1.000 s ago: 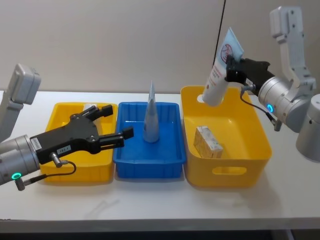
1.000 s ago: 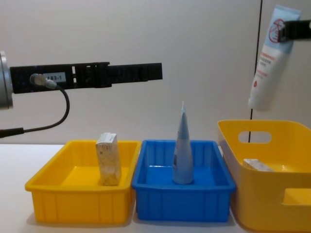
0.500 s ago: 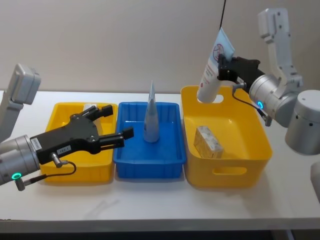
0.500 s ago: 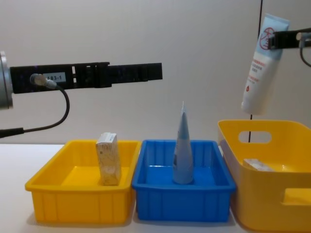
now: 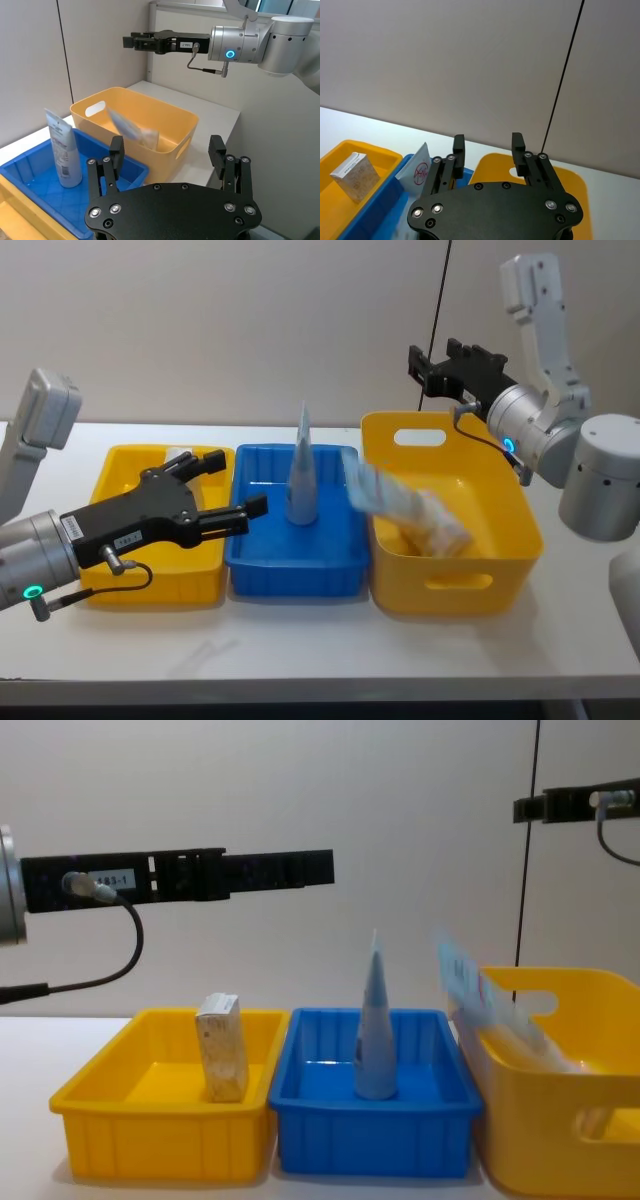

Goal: Bimanual collaborative sorting of washing and personal care products

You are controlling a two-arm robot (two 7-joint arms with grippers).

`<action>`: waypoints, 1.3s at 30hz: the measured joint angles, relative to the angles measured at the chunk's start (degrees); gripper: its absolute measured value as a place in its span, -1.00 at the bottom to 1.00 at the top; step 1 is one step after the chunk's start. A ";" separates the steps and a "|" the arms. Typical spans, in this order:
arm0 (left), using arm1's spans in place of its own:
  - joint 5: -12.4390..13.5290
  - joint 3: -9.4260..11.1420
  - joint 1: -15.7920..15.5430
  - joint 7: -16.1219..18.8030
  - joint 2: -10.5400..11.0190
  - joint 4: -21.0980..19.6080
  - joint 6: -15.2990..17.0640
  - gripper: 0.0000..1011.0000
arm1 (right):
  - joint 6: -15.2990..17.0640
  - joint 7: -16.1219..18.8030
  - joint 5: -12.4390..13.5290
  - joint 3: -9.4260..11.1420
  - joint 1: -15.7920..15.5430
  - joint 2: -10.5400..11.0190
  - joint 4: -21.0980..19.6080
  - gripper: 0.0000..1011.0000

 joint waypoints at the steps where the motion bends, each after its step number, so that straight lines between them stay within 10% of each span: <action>1: 0.00 0.00 0.00 0.00 0.00 0.00 0.00 0.98 | -0.06 0.04 -0.02 -0.02 0.05 -0.01 0.08 0.10; 16: 0.00 0.00 0.00 0.00 0.00 0.00 0.00 0.98 | -0.63 0.47 -0.21 -0.32 0.65 -0.13 1.10 0.98; 39: 0.00 0.00 0.00 0.00 0.00 0.00 0.00 0.98 | 0.22 6.90 1.75 -1.24 -1.13 2.13 -1.29 0.98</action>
